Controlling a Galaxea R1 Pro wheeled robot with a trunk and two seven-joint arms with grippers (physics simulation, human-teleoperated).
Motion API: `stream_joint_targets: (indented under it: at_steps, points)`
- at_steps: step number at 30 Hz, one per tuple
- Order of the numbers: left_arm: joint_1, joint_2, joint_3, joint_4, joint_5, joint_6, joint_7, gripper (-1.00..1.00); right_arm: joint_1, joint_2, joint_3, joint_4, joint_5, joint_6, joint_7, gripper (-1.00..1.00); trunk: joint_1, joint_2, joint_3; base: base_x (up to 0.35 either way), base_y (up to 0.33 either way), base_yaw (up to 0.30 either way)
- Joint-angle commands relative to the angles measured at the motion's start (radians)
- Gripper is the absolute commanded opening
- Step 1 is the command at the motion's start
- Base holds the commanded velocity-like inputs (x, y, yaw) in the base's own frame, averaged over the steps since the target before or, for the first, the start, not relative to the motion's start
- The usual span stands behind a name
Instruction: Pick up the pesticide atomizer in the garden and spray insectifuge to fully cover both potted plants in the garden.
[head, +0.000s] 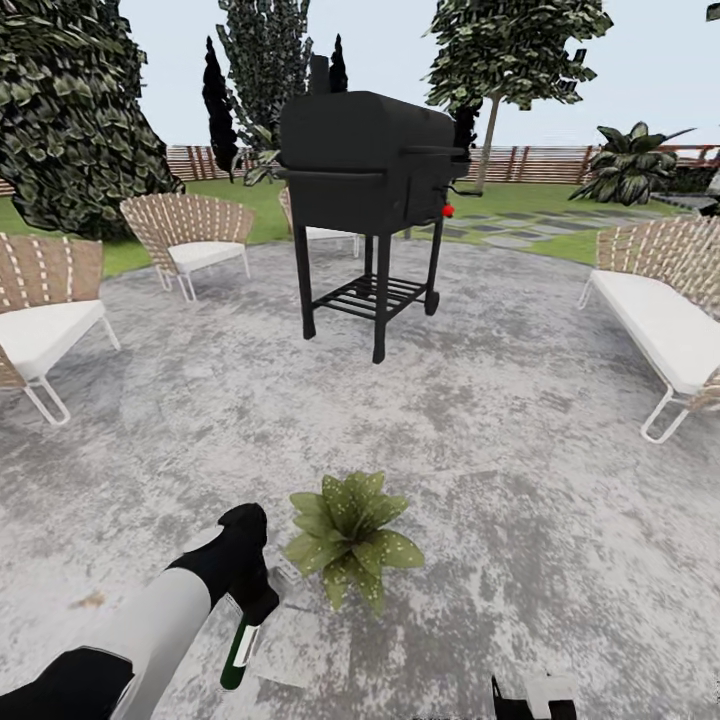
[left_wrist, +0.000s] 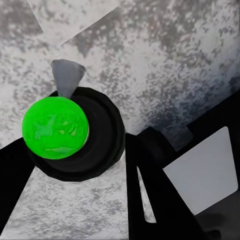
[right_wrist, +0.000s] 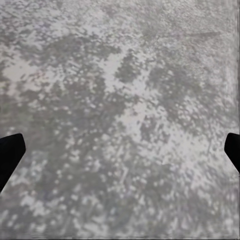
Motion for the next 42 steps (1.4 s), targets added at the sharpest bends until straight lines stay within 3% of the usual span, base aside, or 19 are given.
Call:
stream_joint_targets:
  at_steps: [1,13,19,34,42]
  points:
    - [0.000,0.001,-0.001,-0.008,-0.008,0.007,-0.011,-1.00,-0.002,0.000,-0.004,0.002,0.011,-0.003,-0.006,1.00,0.000,0.000,-0.001,0.000,0.249,-0.288]
    - [0.000,-0.004,0.000,-0.015,-0.008,0.008,-0.010,-1.00,-0.001,0.000,-0.004,0.002,0.011,-0.003,-0.006,1.00,0.000,0.000,0.005,0.113,0.293,-0.278]
    - [0.010,-0.006,-0.004,-0.014,-0.008,0.006,-0.010,-1.00,-0.001,-0.005,-0.004,0.002,0.011,-0.003,-0.006,1.00,0.000,0.000,0.005,0.252,0.218,-0.008]
    - [0.017,0.003,-0.004,-0.013,-0.010,0.003,-0.010,-1.00,-0.001,-0.004,-0.004,0.003,0.011,-0.003,-0.006,1.00,0.000,0.000,0.005,0.044,0.029,-0.236]
    - [0.015,-0.002,-0.005,-0.013,-0.009,0.005,-0.011,-1.00,-0.001,-0.003,-0.004,0.003,0.011,-0.003,-0.006,1.00,0.000,0.000,0.005,0.000,0.200,-0.028]
